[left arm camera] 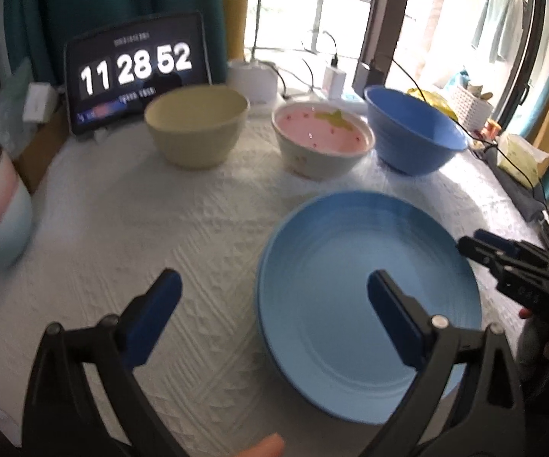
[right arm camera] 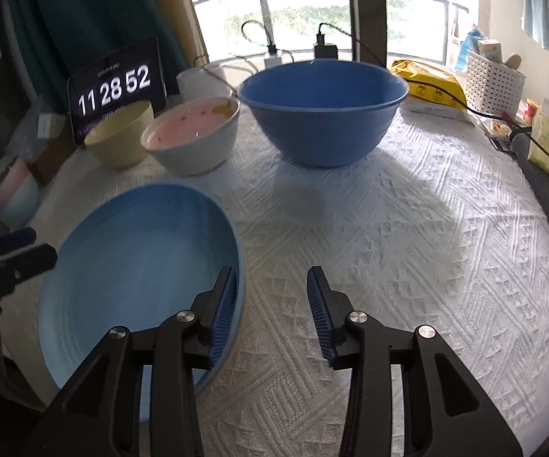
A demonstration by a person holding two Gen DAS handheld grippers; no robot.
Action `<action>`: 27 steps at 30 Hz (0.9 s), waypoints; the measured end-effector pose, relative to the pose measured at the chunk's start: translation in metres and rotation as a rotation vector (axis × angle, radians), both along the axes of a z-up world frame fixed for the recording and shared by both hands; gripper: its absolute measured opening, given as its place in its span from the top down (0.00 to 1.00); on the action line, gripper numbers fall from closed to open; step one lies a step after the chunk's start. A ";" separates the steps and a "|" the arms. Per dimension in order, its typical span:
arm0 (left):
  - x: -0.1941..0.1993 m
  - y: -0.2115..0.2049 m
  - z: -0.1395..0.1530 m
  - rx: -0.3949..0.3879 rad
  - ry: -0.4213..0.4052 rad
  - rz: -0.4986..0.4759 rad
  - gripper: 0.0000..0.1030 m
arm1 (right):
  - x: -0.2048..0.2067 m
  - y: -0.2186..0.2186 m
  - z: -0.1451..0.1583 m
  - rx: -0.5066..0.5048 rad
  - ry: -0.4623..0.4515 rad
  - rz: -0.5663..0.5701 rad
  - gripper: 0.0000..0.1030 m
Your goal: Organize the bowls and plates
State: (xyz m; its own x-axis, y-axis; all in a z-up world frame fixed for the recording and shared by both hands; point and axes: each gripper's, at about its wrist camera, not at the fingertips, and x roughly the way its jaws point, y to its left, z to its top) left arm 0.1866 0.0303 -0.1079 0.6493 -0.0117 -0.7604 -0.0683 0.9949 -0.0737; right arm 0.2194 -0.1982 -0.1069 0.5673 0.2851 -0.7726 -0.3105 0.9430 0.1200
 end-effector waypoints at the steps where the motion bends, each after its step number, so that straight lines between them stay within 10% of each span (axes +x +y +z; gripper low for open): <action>1: 0.001 -0.001 0.003 0.006 -0.006 0.002 0.05 | 0.001 -0.002 0.003 0.008 -0.008 -0.004 0.56; 27: 0.087 -0.077 0.030 -0.087 -0.099 -0.155 0.24 | 0.059 -0.054 0.047 0.046 -0.148 -0.082 0.52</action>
